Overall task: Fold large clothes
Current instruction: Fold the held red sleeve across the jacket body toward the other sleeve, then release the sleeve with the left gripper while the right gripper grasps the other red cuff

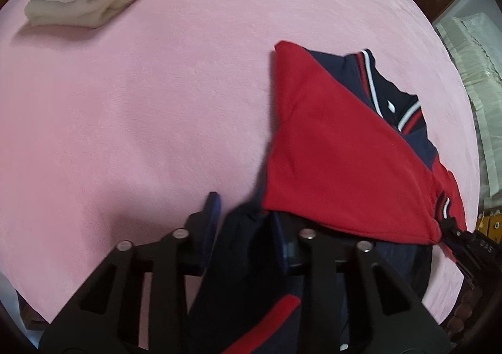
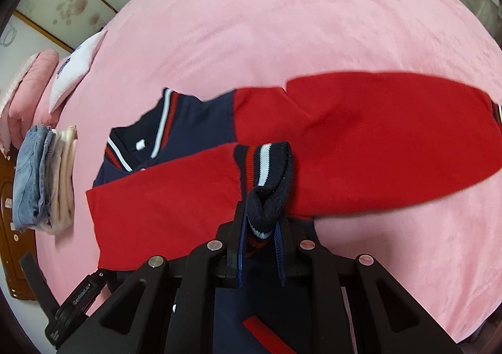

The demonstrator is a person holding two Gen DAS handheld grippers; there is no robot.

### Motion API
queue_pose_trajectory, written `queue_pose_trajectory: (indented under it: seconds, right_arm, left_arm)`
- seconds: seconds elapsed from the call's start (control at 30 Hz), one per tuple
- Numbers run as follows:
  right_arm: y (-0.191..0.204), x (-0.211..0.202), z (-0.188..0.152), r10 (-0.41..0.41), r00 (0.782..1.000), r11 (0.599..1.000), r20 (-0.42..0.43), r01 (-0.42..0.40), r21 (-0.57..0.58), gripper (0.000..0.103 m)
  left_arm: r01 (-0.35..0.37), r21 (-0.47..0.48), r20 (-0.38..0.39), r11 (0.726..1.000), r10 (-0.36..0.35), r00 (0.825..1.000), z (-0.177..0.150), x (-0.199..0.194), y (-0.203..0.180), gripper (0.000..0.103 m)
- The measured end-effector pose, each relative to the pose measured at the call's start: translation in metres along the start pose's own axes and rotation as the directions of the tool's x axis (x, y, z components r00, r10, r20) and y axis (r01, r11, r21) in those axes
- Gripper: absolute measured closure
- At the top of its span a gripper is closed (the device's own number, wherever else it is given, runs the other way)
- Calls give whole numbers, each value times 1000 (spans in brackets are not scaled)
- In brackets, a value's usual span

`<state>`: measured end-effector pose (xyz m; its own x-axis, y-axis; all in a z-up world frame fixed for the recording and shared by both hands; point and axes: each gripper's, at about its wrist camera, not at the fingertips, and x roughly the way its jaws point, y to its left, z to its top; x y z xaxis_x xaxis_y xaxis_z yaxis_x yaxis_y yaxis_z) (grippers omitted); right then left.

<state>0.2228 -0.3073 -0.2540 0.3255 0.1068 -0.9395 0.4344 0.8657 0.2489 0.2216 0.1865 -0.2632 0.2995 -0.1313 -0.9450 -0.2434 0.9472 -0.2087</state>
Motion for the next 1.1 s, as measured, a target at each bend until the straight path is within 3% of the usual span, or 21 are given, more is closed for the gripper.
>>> queue_pose_trajectory:
  seconds: [0.27, 0.33, 0.4, 0.47, 0.57, 0.6, 0.63, 0.73, 0.8, 0.87, 1.1]
  right_arm:
    - [-1, 6, -5, -26, 999, 1000, -22, 27, 13, 88]
    - [0, 4, -8, -17, 999, 1000, -44, 17, 12, 81]
    - [1, 1, -12, -33, 997, 999, -73, 35, 21, 49]
    - [-2, -8, -20, -58, 996, 998, -75, 60, 27, 40]
    - [-2, -29, -32, -57, 998, 998, -15, 57, 2, 40]
    - [4, -37, -36, -39, 999, 999, 23, 40, -27, 41]
    - [9, -42, -38, -17, 999, 998, 48, 20, -53, 41]
    - [29, -48, -41, 101, 991, 988, 89, -90, -123, 45]
    - [39, -41, -40, 161, 984, 983, 75, -153, -102, 60]
    - [46, -30, -36, 189, 980, 980, 65, -185, -68, 67]
    - [64, -9, -21, 100, 992, 991, 73, -93, -91, 70]
  left_arm:
    - [43, -61, -2, 997, -43, 999, -23, -17, 44, 80]
    - [29, -29, 23, 999, -29, 999, -23, -32, 48, 80]
    - [24, 17, 67, 1000, -25, 997, -21, -50, 40, 80]
    - [36, 86, 126, 996, -46, 991, -17, -71, 29, 80]
    - [51, 186, 169, 981, -84, 982, -7, -86, 4, 80]
    - [60, 221, 160, 974, -97, 982, 0, -78, -21, 80]
    - [69, 243, 131, 968, -103, 986, 6, -65, -42, 80]
    - [77, 243, -2, 967, -78, 997, 8, -23, -56, 81]
    - [50, 227, -51, 973, -39, 998, 22, 10, -59, 84]
    - [15, 222, -79, 975, 3, 997, 16, 30, -55, 89]
    - [68, 247, -114, 967, -40, 993, 25, 37, -25, 102]
